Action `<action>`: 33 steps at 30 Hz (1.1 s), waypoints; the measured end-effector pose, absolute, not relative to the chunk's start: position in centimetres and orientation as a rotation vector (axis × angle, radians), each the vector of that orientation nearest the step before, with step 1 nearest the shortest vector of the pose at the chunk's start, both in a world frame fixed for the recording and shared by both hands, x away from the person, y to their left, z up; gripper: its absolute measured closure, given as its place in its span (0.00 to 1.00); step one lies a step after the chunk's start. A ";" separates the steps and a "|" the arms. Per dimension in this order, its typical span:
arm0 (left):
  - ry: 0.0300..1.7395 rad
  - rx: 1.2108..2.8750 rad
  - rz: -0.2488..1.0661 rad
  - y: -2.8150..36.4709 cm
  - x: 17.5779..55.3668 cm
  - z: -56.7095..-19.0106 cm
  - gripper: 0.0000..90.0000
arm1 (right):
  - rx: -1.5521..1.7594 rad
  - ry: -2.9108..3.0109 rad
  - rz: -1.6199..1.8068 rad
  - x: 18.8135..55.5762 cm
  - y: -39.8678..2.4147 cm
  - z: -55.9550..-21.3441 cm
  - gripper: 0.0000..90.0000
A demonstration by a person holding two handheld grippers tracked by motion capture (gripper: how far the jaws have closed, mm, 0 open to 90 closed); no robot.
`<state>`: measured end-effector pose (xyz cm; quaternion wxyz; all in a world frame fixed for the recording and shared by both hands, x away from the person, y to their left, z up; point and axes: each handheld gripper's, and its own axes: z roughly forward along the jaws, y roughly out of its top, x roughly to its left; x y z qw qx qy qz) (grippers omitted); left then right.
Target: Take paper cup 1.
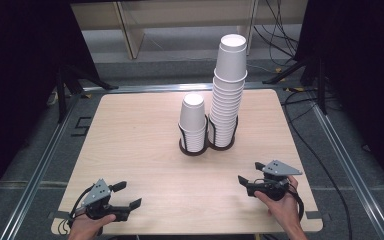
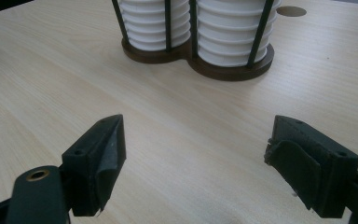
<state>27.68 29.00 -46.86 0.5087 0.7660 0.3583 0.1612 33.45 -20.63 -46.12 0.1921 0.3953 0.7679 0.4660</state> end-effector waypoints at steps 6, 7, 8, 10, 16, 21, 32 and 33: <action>0.860 1.852 0.392 29.0 27.7 -46.8 0.17 | 1.110 2.157 1.302 33.4 -20.6 -46.1 0.22; 0.862 1.848 0.392 29.0 27.7 -46.8 0.17 | 1.110 2.157 1.302 33.4 -20.6 -46.1 0.22; 0.863 1.844 0.391 29.0 27.7 -46.9 0.17 | 1.126 2.172 1.313 33.4 -20.5 -46.1 0.22; 0.861 1.847 0.395 29.0 27.7 -46.9 0.17 | 1.105 2.164 1.307 33.5 -20.5 -46.2 0.22; 0.871 1.840 0.396 29.1 27.7 -46.7 0.17 | 1.103 2.167 1.321 33.5 -20.0 -46.2 0.22; 0.871 1.859 0.402 29.2 27.7 -46.7 0.17 | 1.112 2.139 1.366 33.5 -19.7 -46.0 0.22; 0.871 1.846 0.388 29.0 27.9 -46.9 0.17 | 1.057 2.129 1.386 34.4 -18.7 -45.3 0.22; 0.877 1.846 0.391 29.0 27.8 -46.9 0.17 | 1.046 2.133 1.388 34.5 -18.5 -45.3 0.22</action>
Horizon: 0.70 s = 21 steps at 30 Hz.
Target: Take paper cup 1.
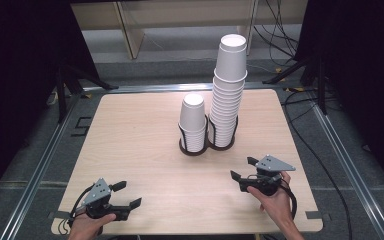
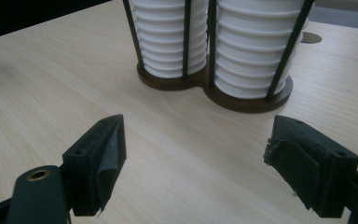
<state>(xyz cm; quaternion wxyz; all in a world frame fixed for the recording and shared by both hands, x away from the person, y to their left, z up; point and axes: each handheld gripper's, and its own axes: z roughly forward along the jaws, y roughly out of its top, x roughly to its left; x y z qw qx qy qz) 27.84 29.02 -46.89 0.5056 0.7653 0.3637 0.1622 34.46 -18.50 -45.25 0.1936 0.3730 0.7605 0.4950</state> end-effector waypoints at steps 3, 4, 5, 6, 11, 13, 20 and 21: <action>0.878 1.847 0.393 29.1 27.9 -46.8 0.17 | 1.033 2.148 1.401 34.8 -17.8 -45.0 0.22; 0.877 1.843 0.393 29.1 27.9 -46.8 0.17 | 1.051 2.154 1.394 34.8 -17.7 -44.8 0.22; 0.878 1.847 0.393 29.1 27.9 -46.8 0.17 | 1.051 2.154 1.394 34.8 -17.7 -44.8 0.22; 0.882 1.840 0.388 29.1 28.0 -46.7 0.17 | 1.008 2.136 1.411 35.1 -17.4 -44.5 0.22; 0.878 1.835 0.384 29.0 28.3 -46.8 0.17 | 1.026 2.134 1.417 35.5 -16.8 -43.7 0.22; 0.879 1.841 0.382 29.0 28.4 -46.9 0.17 | 0.980 2.130 1.432 36.2 -16.5 -43.2 0.22; 0.887 1.844 0.382 29.0 28.5 -46.9 0.17 | 0.972 2.121 1.450 36.9 -15.2 -41.8 0.22; 0.885 1.850 0.383 29.1 28.5 -46.9 0.17 | 0.959 2.101 1.471 37.2 -14.7 -41.4 0.23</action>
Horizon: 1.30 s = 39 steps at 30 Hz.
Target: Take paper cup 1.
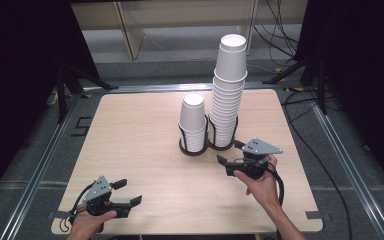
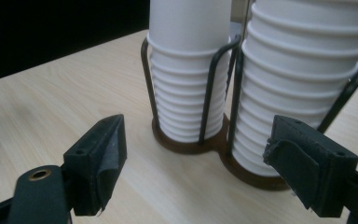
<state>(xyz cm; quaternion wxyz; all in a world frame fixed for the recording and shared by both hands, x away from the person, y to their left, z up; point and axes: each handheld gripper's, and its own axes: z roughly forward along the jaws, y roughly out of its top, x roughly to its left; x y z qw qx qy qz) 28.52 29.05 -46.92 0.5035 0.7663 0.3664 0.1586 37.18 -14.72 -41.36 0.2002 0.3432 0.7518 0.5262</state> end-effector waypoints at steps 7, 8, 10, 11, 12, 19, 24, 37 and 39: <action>0.867 1.845 0.381 28.9 28.4 -47.0 0.17 | 0.946 2.103 1.497 37.9 -13.3 -40.3 0.23; 0.867 1.845 0.381 28.9 28.4 -47.0 0.17 | 0.946 2.103 1.497 37.9 -13.3 -40.3 0.23; 0.859 1.858 0.387 29.0 28.4 -47.0 0.17 | 0.930 2.104 1.498 38.2 -12.8 -39.9 0.22; 0.859 1.858 0.387 29.0 28.4 -47.0 0.17 | 0.953 2.094 1.500 38.1 -12.6 -39.7 0.22; 0.858 1.860 0.387 29.0 28.4 -47.0 0.17 | 0.932 2.108 1.496 38.3 -12.6 -39.5 0.22; 0.867 1.850 0.387 29.1 28.4 -47.0 0.17 | 0.926 2.093 1.515 39.1 -11.7 -38.8 0.22; 0.863 1.854 0.386 29.0 28.4 -47.0 0.17 | 0.959 2.084 1.536 40.0 -10.5 -38.2 0.22; 0.859 1.862 0.387 29.0 28.4 -47.0 0.17 | 0.969 2.000 1.519 42.3 -7.7 -36.4 0.21; 0.862 1.856 0.387 29.0 28.4 -47.0 0.17 | 0.994 1.996 1.520 42.5 -7.3 -36.2 0.21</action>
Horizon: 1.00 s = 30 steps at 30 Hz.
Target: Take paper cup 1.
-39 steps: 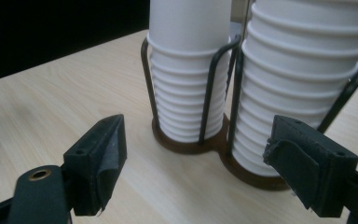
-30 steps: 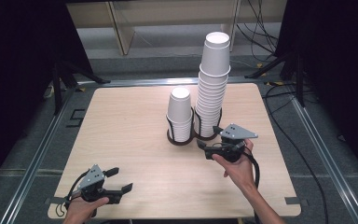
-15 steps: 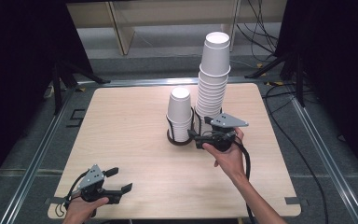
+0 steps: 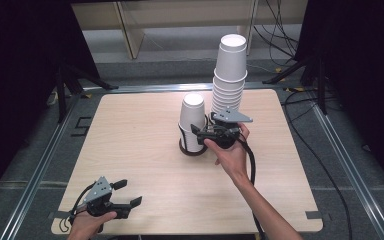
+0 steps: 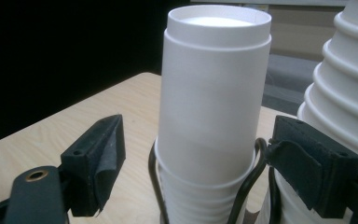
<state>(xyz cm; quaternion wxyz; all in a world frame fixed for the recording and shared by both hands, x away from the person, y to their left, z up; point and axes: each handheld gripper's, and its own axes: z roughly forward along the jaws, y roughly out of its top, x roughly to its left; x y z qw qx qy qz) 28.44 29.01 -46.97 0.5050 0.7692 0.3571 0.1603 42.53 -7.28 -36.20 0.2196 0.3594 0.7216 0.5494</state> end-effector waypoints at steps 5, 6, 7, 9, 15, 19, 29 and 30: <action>0.862 1.863 0.394 29.0 28.4 -46.9 0.17 | 0.967 1.981 1.494 43.3 -6.7 -36.1 0.21; 0.860 1.862 0.392 29.0 28.4 -46.9 0.17 | 0.975 1.981 1.509 43.4 -6.6 -36.2 0.21; 0.855 1.864 0.393 29.0 28.4 -46.9 0.17 | 0.984 1.984 1.509 43.5 -6.5 -36.2 0.21; 0.861 1.867 0.393 29.1 28.4 -46.9 0.17 | 0.980 1.983 1.504 43.7 -6.4 -36.2 0.21; 0.862 1.858 0.392 29.1 28.4 -46.9 0.17 | 0.966 1.988 1.479 44.4 -5.7 -36.2 0.21; 0.854 1.866 0.395 29.1 28.4 -46.9 0.17 | 1.005 1.964 1.470 44.8 -5.2 -36.3 0.21; 0.859 1.855 0.384 29.0 28.3 -46.9 0.17 | 1.066 1.932 1.438 45.5 -3.9 -35.7 0.20; 0.859 1.856 0.383 29.0 28.3 -46.9 0.17 | 1.066 1.932 1.438 45.5 -3.9 -35.7 0.20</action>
